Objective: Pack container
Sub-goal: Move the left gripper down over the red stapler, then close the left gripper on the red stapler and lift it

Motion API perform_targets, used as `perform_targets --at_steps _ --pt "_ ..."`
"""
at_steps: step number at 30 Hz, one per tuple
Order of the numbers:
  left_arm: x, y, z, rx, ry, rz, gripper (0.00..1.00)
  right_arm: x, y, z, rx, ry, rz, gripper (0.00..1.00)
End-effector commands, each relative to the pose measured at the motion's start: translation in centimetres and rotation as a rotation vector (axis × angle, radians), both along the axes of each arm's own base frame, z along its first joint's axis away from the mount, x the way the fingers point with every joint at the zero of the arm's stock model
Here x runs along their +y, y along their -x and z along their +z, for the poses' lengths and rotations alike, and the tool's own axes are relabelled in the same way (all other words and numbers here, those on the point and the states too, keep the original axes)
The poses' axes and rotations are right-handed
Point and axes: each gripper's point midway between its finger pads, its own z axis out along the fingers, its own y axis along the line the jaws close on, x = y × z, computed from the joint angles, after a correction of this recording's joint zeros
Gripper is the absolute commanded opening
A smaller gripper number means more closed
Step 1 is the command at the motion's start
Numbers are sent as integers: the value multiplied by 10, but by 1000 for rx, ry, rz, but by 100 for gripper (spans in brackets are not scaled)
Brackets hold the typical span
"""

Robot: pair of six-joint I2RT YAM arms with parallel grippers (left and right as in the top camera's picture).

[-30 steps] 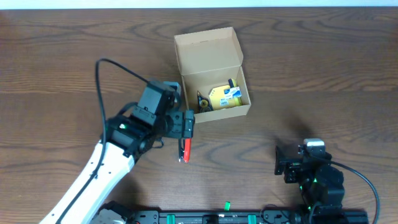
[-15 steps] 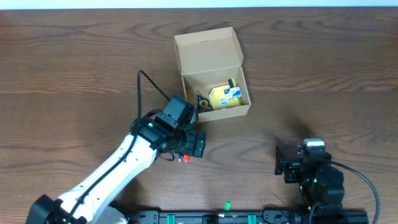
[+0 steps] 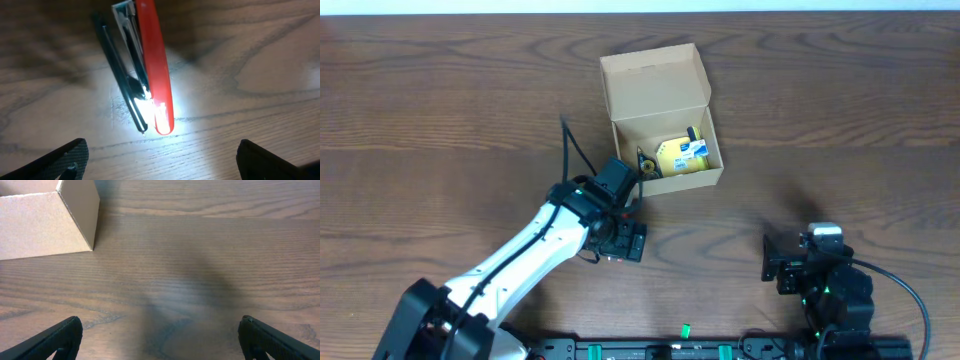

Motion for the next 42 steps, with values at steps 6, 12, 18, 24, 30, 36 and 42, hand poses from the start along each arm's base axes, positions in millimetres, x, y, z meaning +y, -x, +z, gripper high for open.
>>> perform_targets --at_steps 6,12,18,24,30,36,42 --pt "-10 12 -13 -8 -36 -209 96 0 1 -2 6 14 8 99" --pt "-7 12 -17 -11 -53 -253 95 0 1 -2 6 14 8 99" --pt "-13 5 -17 -12 -38 -99 95 0 1 -2 6 14 8 99" --pt "-19 -8 -15 -25 -19 159 100 0 1 -2 6 14 8 99" --pt "-28 -19 -7 -46 38 329 84 0 1 -2 6 14 8 99" --pt "-34 -42 11 -153 98 454 97 0 1 -2 6 14 8 99" --pt "-12 -29 3 -90 2 651 96 0 1 -2 6 14 8 99"
